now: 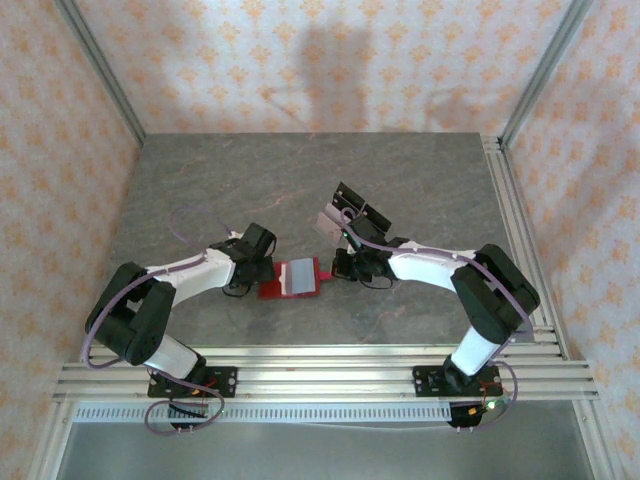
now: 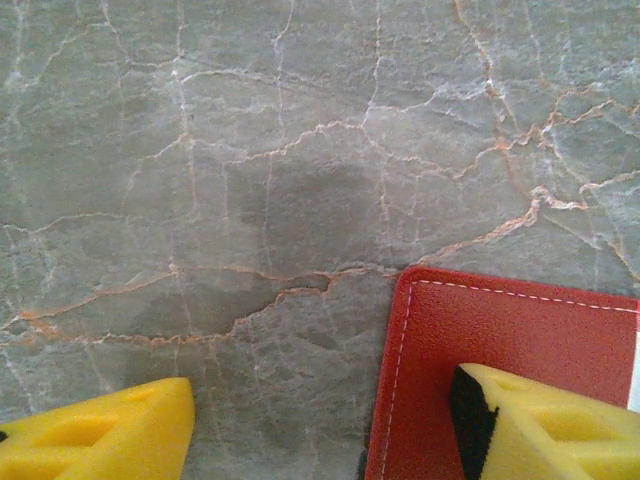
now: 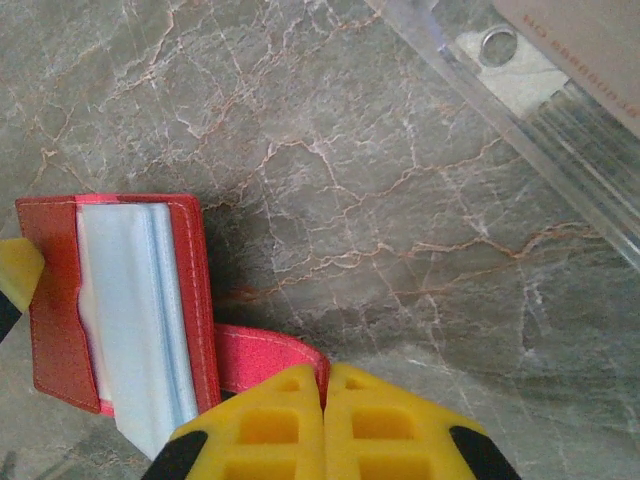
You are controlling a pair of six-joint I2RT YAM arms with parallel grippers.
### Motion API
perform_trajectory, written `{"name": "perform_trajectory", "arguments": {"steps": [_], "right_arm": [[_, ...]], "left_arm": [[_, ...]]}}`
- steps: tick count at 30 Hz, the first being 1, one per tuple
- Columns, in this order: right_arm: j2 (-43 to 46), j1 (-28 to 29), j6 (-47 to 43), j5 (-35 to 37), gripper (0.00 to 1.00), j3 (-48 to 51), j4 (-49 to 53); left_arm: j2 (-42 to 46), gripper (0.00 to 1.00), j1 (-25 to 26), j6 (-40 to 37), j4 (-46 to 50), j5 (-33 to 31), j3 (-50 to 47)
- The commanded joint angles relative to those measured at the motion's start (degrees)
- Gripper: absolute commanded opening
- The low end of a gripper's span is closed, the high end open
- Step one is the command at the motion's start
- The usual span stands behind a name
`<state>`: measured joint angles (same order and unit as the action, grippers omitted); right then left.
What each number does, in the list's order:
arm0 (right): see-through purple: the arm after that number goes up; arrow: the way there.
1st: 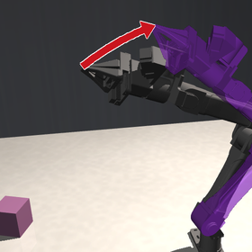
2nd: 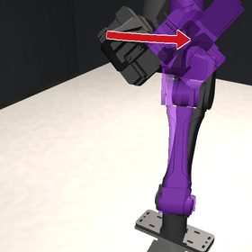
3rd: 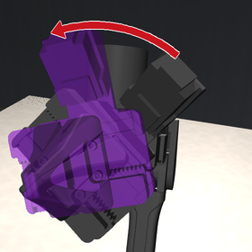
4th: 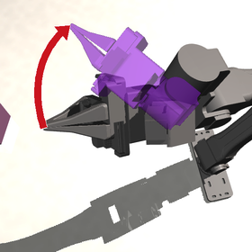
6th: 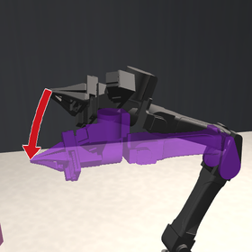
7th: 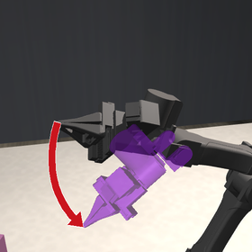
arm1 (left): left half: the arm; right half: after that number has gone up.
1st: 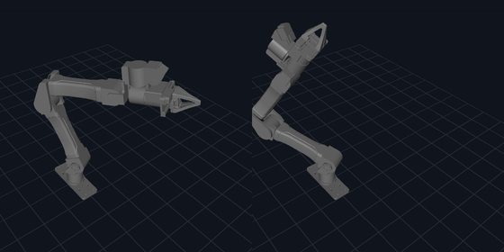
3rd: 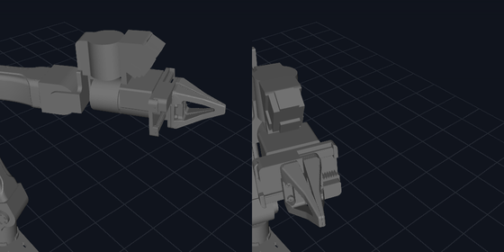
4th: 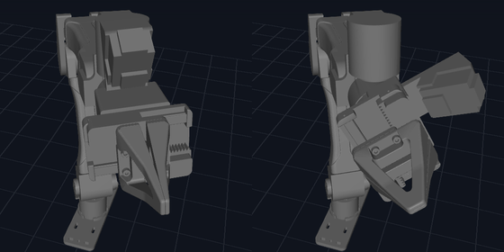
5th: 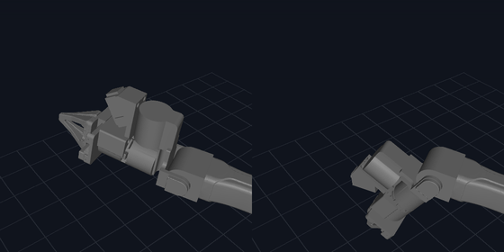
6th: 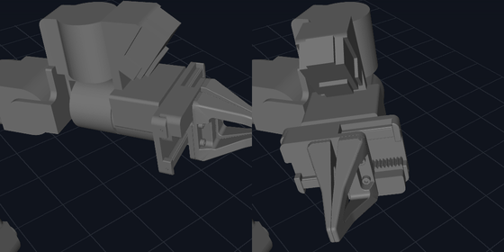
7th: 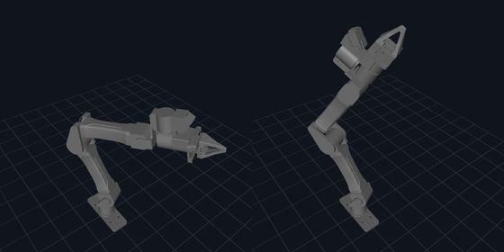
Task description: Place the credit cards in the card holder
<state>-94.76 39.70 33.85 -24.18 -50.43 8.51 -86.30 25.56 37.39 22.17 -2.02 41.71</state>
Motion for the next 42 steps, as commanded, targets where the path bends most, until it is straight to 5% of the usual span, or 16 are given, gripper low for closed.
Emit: {"name": "perform_trajectory", "arguments": {"steps": [1, 12, 28, 42], "right_arm": [[-0.2, -0.3, 0.0, 3.0, 0.07, -0.1, 0.9], [-1.5, -0.4, -1.5, 5.0, 0.14, -0.6, 3.4], [3.2, -0.4, -1.6, 4.7, 0.48, 1.1, 6.7], [9.1, -0.4, -2.7, 2.5, 0.60, -3.2, 12.0]], "left_arm": [[1.0, 0.70, 0.9, -0.8, 3.7, -2.0, 0.7], [1.8, 0.70, 3.3, -0.1, 3.8, -2.5, 0.8], [3.8, 0.71, 5.2, 0.7, 7.5, -4.4, 5.7], [7.7, 0.77, 5.2, -0.7, 12.2, -9.4, 10.2]]}}
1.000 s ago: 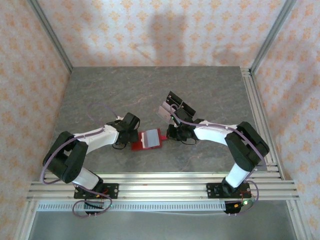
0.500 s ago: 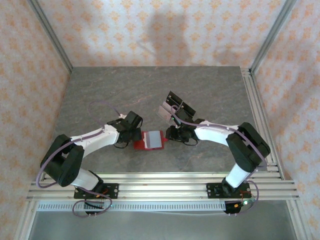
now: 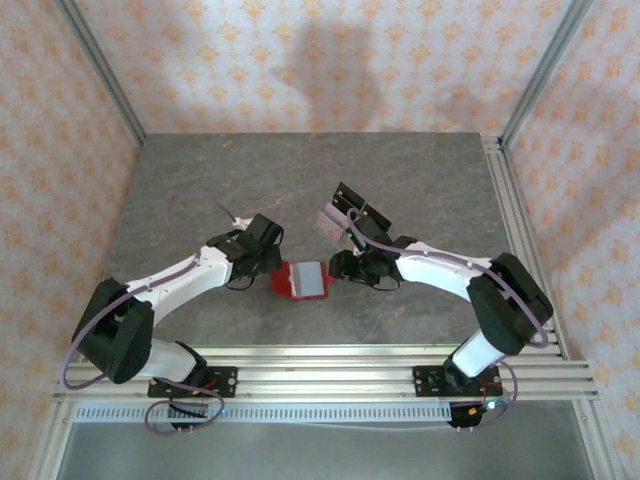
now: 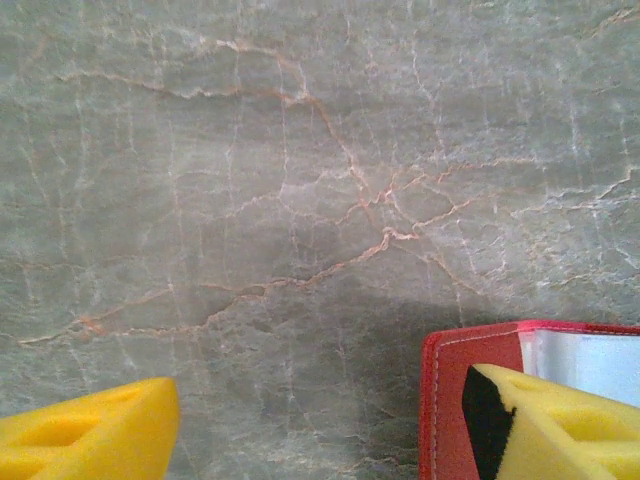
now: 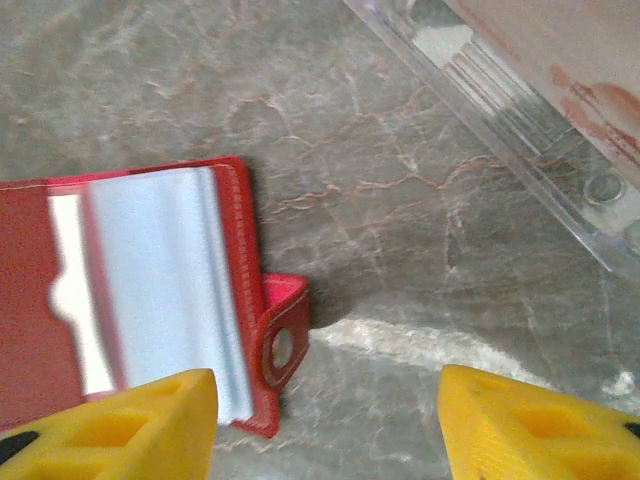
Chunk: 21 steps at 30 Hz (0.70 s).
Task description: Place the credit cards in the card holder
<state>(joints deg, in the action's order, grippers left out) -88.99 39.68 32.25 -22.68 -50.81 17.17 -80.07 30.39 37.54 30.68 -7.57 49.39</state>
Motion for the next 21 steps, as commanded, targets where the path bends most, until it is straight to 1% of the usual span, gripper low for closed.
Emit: {"name": "perform_trajectory", "arguments": {"steps": [1, 6, 8, 11, 12, 16, 21], "right_arm": [[4.2, -0.4, -1.3, 1.3, 0.60, -3.3, 4.3], [7.3, -0.4, -2.1, 2.2, 0.60, -7.0, 8.7], [8.1, -0.4, -2.6, 2.4, 0.60, -8.7, 10.4], [8.2, -0.4, -3.7, 1.3, 0.60, -11.8, 12.2], [7.8, -0.4, -4.0, 0.6, 0.60, -13.0, 12.7], [4.5, -0.4, -4.6, -2.8, 0.59, -16.1, 12.3], [-1.4, 0.2, -4.5, -5.4, 0.54, -18.9, 10.4]], "left_arm": [[1.5, 0.77, 0.4, -1.2, 4.2, -4.2, 3.3], [1.0, 0.80, 0.4, -2.5, 6.0, -5.8, 5.9], [0.5, 0.83, 0.4, -2.9, 6.5, -6.8, 6.9], [-0.3, 0.84, 0.3, -3.9, 7.2, -7.9, 8.2], [-0.6, 0.87, 0.3, -4.2, 7.5, -8.3, 8.3], [-1.2, 0.88, 0.0, -5.8, 7.2, -8.6, 7.6], [-2.3, 0.88, -0.3, -6.6, 3.9, -5.6, 5.1]]}}
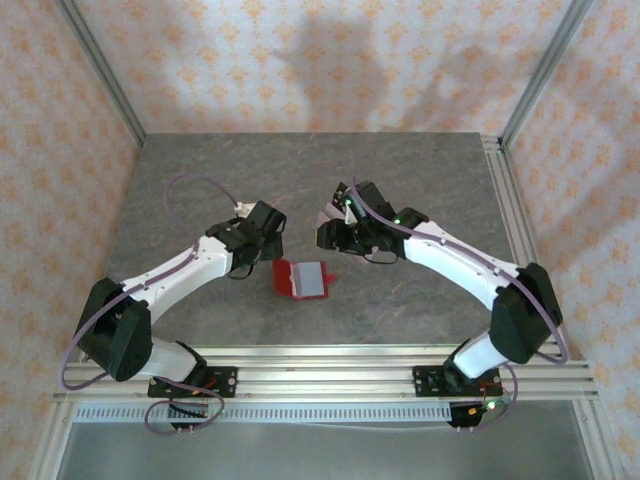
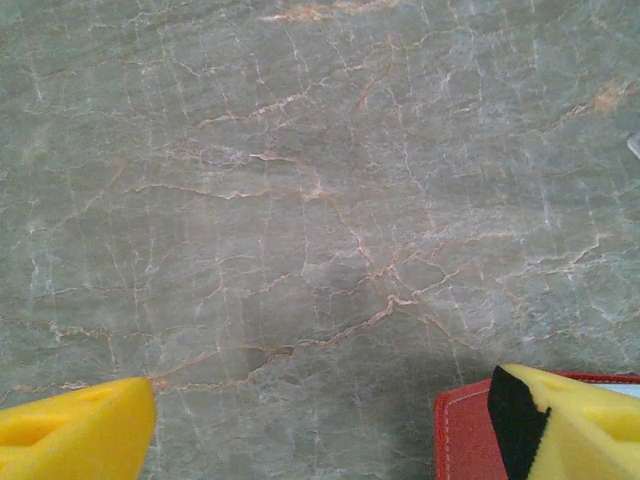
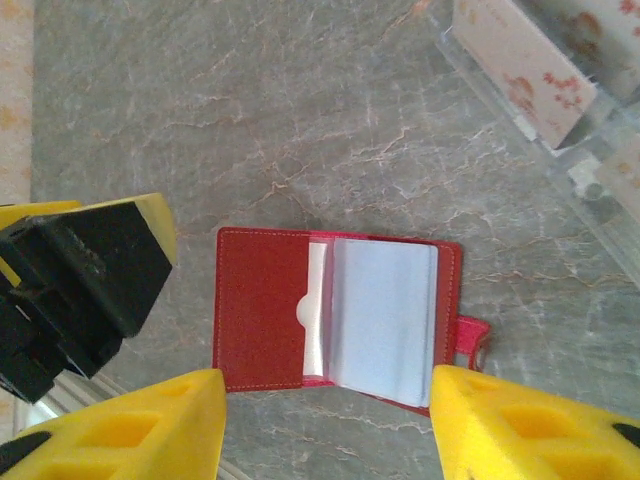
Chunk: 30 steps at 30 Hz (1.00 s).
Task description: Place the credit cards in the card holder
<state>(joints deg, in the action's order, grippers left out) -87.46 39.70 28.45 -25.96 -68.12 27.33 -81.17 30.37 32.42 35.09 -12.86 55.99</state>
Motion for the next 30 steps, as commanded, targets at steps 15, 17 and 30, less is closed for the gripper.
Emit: {"name": "perform_trajectory", "arguments": {"steps": [15, 17, 30], "right_arm": [[-16.4, 2.4, 3.0, -5.1, 0.46, -1.6, -8.8], [-17.3, 2.5, 2.6, -3.7, 0.46, -1.4, -8.5], [-19.5, 3.8, 0.8, -3.2, 0.46, -2.1, -8.1]], "left_arm": [[-4.2, 0.85, -0.3, 1.1, -6.9, 3.4, -9.5], [-4.3, 0.85, -0.3, 1.4, -7.2, 3.1, -10.1], [-4.5, 0.84, -0.3, 1.6, -8.2, 3.4, -9.9]]}}
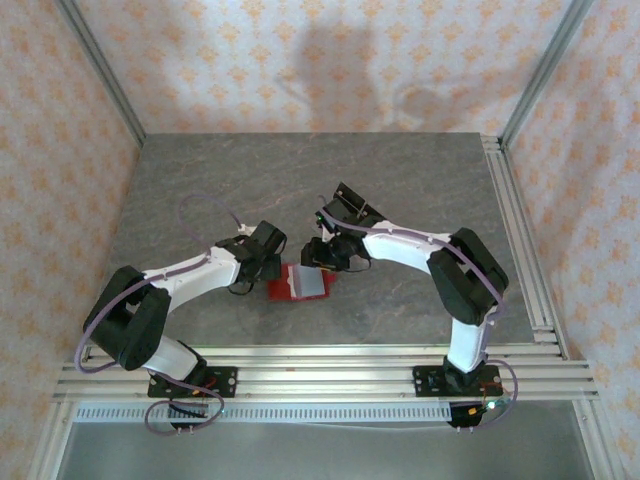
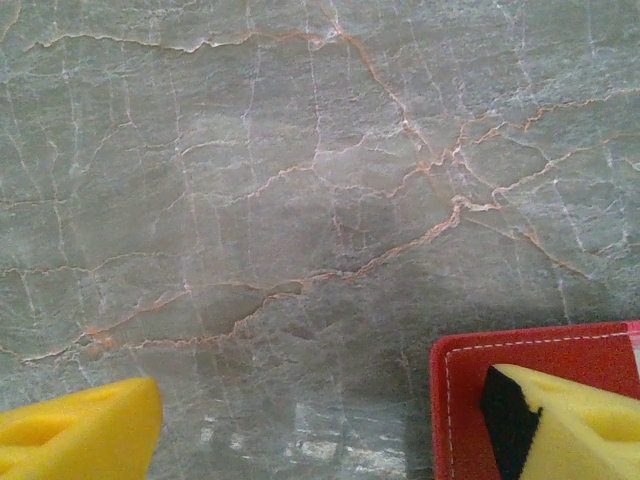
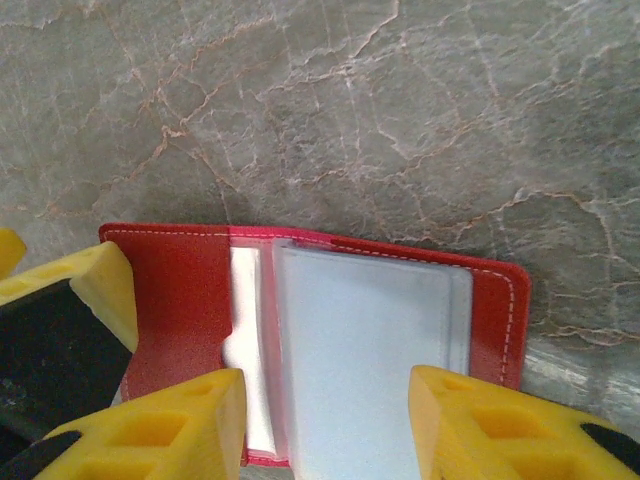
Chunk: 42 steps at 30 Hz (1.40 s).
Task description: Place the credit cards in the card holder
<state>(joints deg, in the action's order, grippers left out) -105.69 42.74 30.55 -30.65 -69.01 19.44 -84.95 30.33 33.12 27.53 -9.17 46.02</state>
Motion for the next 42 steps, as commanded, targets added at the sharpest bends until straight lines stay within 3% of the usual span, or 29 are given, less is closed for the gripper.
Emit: {"name": "perform_trajectory", "arguments": {"steps": [1, 10, 32, 42], "right_arm": [[-1.5, 0.9, -1.5, 1.6, 0.46, -1.4, 0.0], [-4.6, 1.2, -2.1, 1.4, 0.48, -2.3, 0.3], [-6.2, 2.7, 1.4, -6.5, 0.48, -3.5, -4.4], [-6.5, 2.7, 2.6, -6.7, 0.47, -2.8, -5.8]], "left_arm": [[-0.8, 0.84, -0.3, 0.8, -0.7, -0.3, 0.1], [-0.9, 0.84, -0.3, 0.8, -0.9, -0.5, 0.1], [-2.2, 0.84, -0.7, 1.6, -4.5, -0.4, -0.8], [4.5, 0.85, -4.6, 2.1, -5.5, 2.7, -3.1]]}}
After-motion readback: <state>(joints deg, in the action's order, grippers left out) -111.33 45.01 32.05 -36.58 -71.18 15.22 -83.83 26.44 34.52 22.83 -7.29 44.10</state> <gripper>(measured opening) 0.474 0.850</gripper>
